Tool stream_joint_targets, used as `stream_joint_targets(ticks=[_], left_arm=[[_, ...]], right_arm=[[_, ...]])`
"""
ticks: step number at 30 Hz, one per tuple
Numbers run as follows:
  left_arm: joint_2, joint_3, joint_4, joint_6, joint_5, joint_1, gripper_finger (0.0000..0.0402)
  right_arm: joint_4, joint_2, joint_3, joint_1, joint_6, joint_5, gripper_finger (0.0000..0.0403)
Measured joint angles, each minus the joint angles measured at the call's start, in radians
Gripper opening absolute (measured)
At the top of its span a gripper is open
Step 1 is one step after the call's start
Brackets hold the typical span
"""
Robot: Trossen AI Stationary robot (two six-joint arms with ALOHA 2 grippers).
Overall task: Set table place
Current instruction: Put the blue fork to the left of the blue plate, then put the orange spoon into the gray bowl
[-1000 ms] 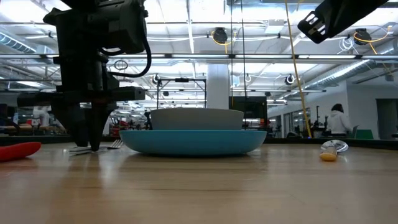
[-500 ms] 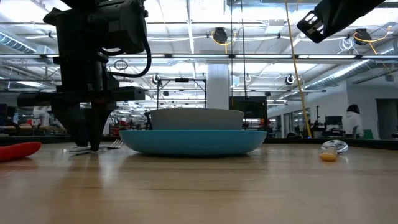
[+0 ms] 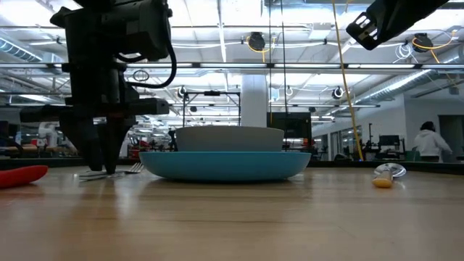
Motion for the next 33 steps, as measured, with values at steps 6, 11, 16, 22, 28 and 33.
stream_joint_targets(ticks=[6,11,16,22,28,33], left_arm=[[0.0,0.024,-0.02,0.022,0.0,-0.001,0.0088],[0.0,0.069,-0.066,0.035,0.0,-0.001,0.0088],[0.0,0.176,-0.254,0.024,-0.027,-0.02,0.0088],[0.0,0.356,-0.462,0.006,-0.132,-0.066,0.0088],[0.0,0.527,-0.674,0.011,-0.235,-0.115,0.0088],[-0.003,0.63,-0.837,0.027,-0.299,-0.156,0.0088]], right_arm=[[0.008,0.0,0.0,0.0,0.0,0.0,0.0045],[0.011,0.0,0.0,0.0,0.0,0.0,0.0045],[0.009,0.0,0.0,0.0,0.003,0.0,0.0045],[0.002,0.0,0.0,0.0,0.012,0.0,0.0045],[-0.021,0.0,0.0,0.0,0.065,0.0,0.0045],[-0.02,0.0,0.0,-0.003,0.141,0.0,0.0045]])
